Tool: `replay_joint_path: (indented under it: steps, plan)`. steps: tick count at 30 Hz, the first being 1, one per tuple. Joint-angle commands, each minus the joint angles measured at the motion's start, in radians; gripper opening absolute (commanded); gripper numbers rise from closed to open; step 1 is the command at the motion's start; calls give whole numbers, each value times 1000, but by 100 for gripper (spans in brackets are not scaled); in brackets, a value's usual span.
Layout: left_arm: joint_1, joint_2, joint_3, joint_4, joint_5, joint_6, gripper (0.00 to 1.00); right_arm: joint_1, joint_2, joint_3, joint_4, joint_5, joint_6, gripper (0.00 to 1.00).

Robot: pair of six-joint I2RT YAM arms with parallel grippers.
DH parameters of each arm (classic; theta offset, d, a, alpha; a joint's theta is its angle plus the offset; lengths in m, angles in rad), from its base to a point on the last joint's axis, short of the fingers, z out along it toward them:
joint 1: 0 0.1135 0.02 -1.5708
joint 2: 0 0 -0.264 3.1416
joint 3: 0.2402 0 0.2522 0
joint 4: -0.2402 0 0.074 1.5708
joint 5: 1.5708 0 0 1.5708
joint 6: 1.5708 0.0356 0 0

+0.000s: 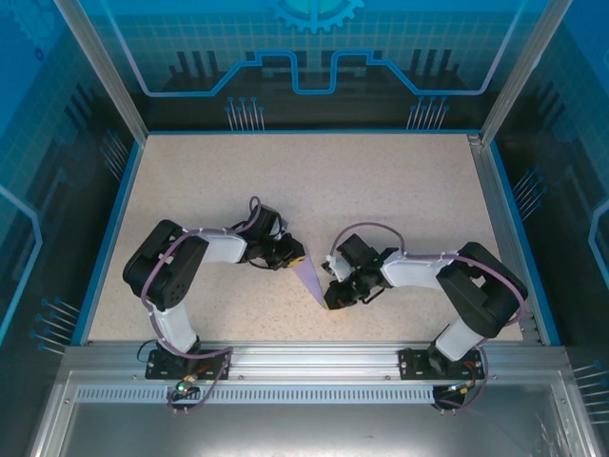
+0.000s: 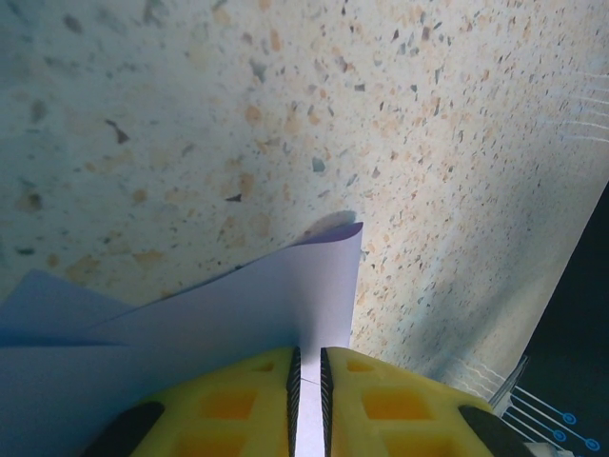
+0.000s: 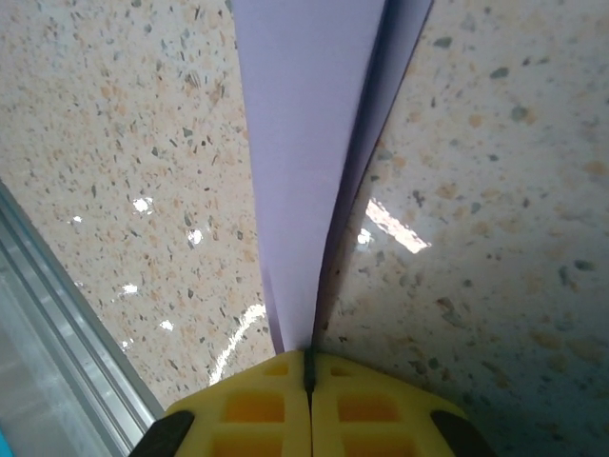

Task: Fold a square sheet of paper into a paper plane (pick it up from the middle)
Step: Perform the fifth fold on the wing at the bottom-center of the table.

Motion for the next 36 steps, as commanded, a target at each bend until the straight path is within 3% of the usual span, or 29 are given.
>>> replay_joint_path:
  steps: [1, 7, 10, 13, 21, 36]
  plan:
    - [10, 30, -25, -82, -38, -5, 19, 81, 84, -29, -117, 111, 11, 3]
    - [10, 23, -30, -82, -32, 4, 19, 31, -119, -74, -2, 135, 149, 10]
    - [10, 20, -32, -82, -31, 7, 19, 37, -181, -33, -27, 168, 152, 23]
    - [11, 21, -27, -87, -31, 8, 19, 97, -167, 53, -121, 292, 127, 34]
    - [10, 21, -24, -87, -31, 6, 19, 243, -42, 184, -269, 533, 148, 37]
    - [11, 18, -29, -90, -35, 10, 19, 346, 109, 329, -368, 647, 163, 32]
